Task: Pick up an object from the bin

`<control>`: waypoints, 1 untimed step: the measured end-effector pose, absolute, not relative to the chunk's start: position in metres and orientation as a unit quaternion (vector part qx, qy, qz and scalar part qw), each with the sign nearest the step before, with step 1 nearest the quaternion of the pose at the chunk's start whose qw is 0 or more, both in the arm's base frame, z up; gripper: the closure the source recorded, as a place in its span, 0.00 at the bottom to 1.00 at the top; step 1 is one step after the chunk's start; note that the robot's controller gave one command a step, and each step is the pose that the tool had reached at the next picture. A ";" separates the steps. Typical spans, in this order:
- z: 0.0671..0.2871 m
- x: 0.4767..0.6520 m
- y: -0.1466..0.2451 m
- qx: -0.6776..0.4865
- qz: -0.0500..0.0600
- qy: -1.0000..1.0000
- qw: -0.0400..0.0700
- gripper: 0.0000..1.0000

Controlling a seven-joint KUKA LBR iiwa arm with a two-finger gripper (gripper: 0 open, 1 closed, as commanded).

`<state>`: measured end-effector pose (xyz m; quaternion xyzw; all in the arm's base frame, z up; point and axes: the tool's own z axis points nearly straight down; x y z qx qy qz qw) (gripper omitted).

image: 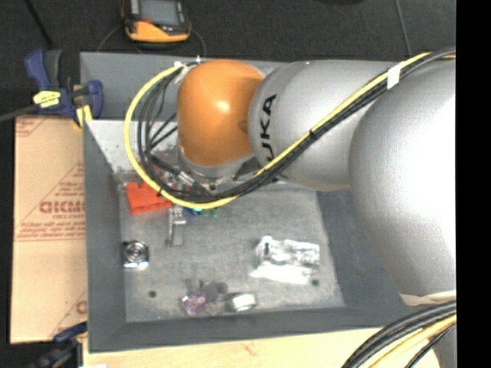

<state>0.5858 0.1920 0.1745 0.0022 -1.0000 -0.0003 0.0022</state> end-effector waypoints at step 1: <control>0.075 0.649 0.198 0.145 -0.001 -0.989 -0.005 0.00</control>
Offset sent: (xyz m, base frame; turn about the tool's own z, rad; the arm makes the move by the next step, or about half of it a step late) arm 0.0600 0.0072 -0.1005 -0.2873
